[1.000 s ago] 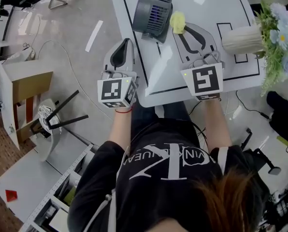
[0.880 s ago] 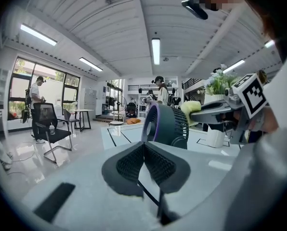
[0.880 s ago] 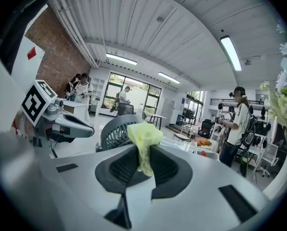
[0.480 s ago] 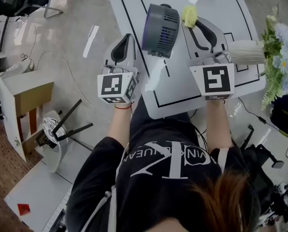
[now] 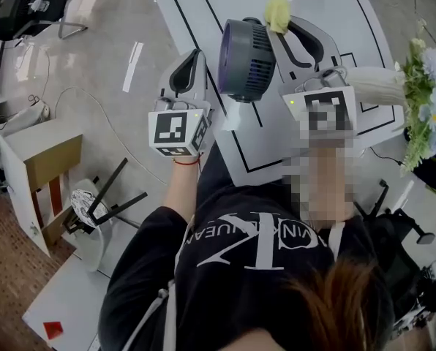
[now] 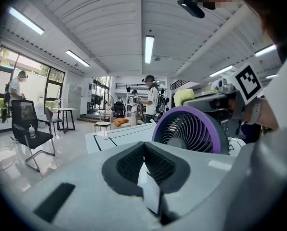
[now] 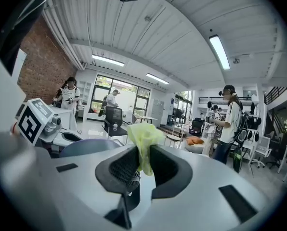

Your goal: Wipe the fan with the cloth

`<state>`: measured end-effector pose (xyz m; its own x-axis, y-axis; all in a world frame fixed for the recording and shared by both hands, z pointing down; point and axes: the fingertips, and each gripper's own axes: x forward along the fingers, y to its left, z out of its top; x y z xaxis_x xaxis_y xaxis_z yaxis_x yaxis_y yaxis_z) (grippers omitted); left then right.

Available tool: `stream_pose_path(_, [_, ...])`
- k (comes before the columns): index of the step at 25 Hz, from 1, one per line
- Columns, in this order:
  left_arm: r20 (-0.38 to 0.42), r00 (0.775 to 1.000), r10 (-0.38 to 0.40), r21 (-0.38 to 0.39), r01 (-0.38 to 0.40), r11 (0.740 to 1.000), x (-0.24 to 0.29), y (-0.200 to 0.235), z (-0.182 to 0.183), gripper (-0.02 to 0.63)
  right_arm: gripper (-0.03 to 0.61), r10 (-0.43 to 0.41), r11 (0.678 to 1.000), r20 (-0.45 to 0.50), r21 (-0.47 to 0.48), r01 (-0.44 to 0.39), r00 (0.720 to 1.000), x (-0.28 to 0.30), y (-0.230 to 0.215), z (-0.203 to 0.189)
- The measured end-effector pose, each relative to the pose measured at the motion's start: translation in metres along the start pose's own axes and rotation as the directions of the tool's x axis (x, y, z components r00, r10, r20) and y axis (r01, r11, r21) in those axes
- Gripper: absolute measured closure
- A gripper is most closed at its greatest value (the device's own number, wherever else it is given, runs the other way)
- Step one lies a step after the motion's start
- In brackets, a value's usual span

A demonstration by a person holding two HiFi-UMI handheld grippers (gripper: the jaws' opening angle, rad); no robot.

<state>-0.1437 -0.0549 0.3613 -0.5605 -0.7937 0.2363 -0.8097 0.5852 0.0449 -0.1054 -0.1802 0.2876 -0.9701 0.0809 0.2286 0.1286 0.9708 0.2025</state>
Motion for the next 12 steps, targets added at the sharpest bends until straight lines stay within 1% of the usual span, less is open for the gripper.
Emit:
stream_pose_path(3, [-0.008, 1.0, 0.0, -0.005, 0.0, 1.0, 0.007, 0.006, -0.003, 0.604, 0.512, 0.005, 0.999, -0.008, 0.032, -0.004, 1.0, 0.012, -0.001, 0.002])
stream_pose_path(7, [-0.02, 1.0, -0.004, -0.012, 0.004, 1.0, 0.014, 0.012, -0.007, 0.603, 0.512, 0.033, 0.999, -0.031, 0.038, -0.032, 0.999, 0.025, -0.001, -0.004])
stream_pose_path(12, [-0.026, 1.0, -0.008, -0.015, 0.007, 1.0, 0.023, 0.019, -0.009, 0.603, 0.512, 0.047, 0.994, -0.057, 0.101, -0.041, 0.997, 0.036, -0.004, -0.006])
